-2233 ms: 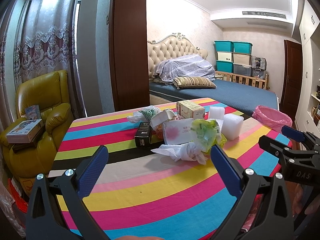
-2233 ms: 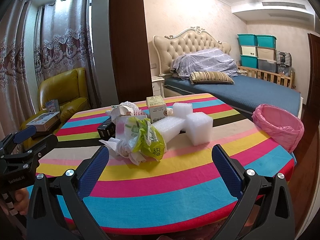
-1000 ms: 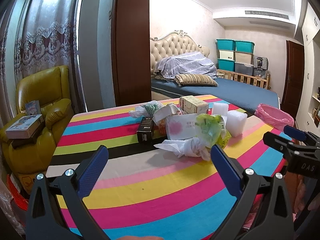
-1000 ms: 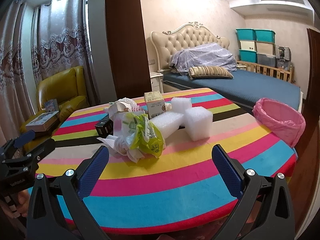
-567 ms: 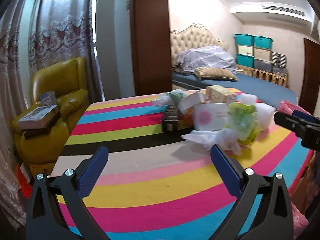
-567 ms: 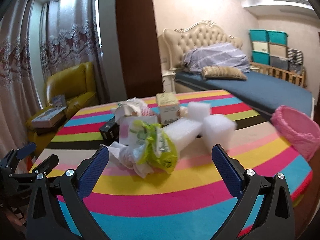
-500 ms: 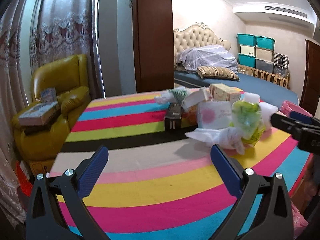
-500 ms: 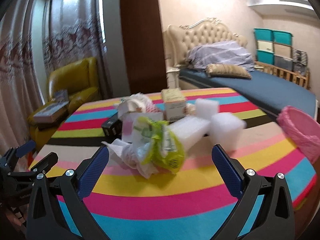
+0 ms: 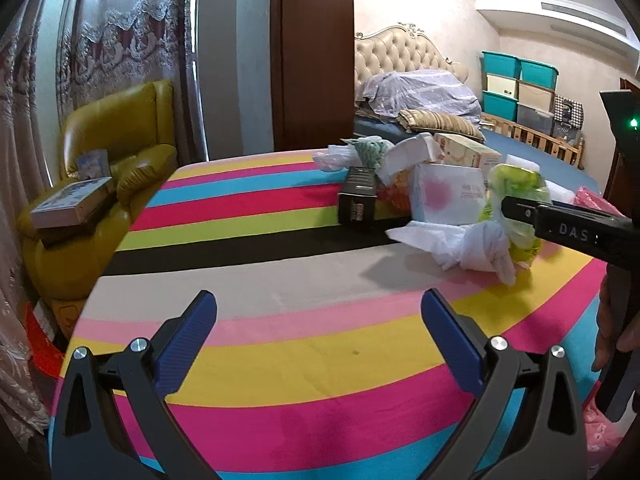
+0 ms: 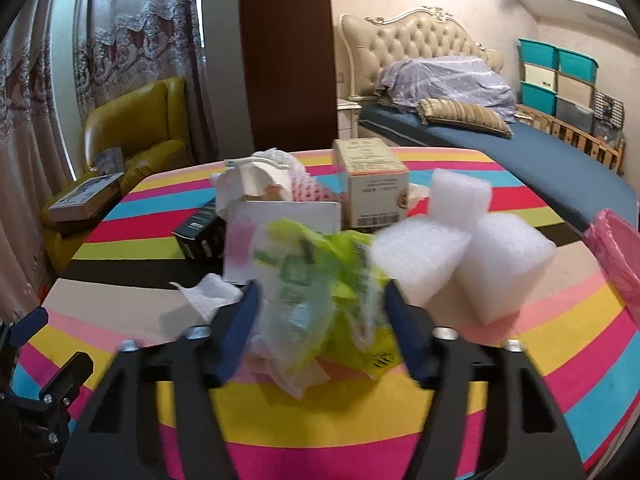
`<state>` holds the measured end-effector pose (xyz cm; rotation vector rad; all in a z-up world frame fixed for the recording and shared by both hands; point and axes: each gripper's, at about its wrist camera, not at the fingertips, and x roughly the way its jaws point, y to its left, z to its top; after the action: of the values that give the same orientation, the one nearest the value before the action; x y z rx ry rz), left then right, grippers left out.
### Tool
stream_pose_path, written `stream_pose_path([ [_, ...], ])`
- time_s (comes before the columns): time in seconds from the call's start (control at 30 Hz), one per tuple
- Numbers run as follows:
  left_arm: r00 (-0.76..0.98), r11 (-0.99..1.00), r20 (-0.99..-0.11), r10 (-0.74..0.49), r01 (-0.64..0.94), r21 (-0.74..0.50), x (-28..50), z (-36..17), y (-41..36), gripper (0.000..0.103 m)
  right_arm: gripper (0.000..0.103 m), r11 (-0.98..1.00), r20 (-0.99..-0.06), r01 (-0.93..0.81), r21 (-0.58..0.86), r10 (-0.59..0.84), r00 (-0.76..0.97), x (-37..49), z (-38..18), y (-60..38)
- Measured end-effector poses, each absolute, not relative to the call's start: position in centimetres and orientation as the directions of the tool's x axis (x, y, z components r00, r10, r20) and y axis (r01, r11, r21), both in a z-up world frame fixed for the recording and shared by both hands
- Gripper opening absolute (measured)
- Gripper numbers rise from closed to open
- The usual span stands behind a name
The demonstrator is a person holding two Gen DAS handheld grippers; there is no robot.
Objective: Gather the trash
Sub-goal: 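Grasp the green plastic bag with the right tool while the left tool grasps the white tissue, then carry the bag and tissue to the pink wastebasket and release both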
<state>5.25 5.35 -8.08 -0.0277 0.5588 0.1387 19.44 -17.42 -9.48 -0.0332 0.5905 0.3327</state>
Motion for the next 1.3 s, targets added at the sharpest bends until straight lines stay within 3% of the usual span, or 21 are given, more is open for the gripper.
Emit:
stream_pose_path([
  [0.1, 0.831, 0.995, -0.551, 0.072, -0.098, -0.018, 5.8, -7.9, 4.5, 0.099, 0.025, 0.938, -0.543, -0.333, 0.099, 0.331, 0.772, 19.0, -9.0, -18.9],
  [0.37, 0.822, 0.999, -0.569, -0.034, 0.010, -0.045, 9.3, -7.4, -0.2, 0.099, 0.020, 0.920, -0.477, -0.369, 0.129, 0.384, 0.791, 17.0, -7.1, -22.9],
  [0.63, 0.817, 1.000, -0.577, -0.011, 0.006, -0.011, 13.6, -7.5, -4.9, 0.099, 0.020, 0.920, -0.416, -0.352, 0.171, 0.391, 0.821, 16.5, -5.8, -27.7],
  [0.83, 0.750, 1.000, -0.661, 0.002, 0.007, 0.011, 17.3, -8.9, -6.7, 0.066, 0.020, 0.922, -0.417, -0.339, 0.189, 0.388, 0.822, 16.6, -6.8, -29.9],
  [0.9, 0.734, 1.000, -0.679, -0.006, 0.012, 0.004, 17.7, -9.1, -6.6, 0.048, 0.020, 0.921, -0.416, -0.334, 0.202, 0.389, 0.822, 16.7, -7.1, -30.6],
  [1.0, 0.742, 0.999, -0.670, -0.035, 0.034, -0.015, 17.0, -9.1, -6.1, 0.041, 0.020, 0.919, -0.411, -0.331, 0.213, 0.392, 0.823, 16.6, -7.3, -31.1],
  [1.13, 0.773, 0.999, -0.633, -0.040, 0.049, -0.004, 15.1, -8.4, -6.2, 0.040, 0.020, 0.918, -0.410, -0.329, 0.220, 0.393, 0.823, 16.5, -7.7, -31.3],
  [1.3, 0.849, 0.995, -0.524, -0.066, 0.095, 0.028, 12.7, -6.1, -7.3, 0.040, 0.020, 0.923, -0.399, -0.310, 0.226, 0.378, 0.835, 16.8, -7.4, -32.2],
])
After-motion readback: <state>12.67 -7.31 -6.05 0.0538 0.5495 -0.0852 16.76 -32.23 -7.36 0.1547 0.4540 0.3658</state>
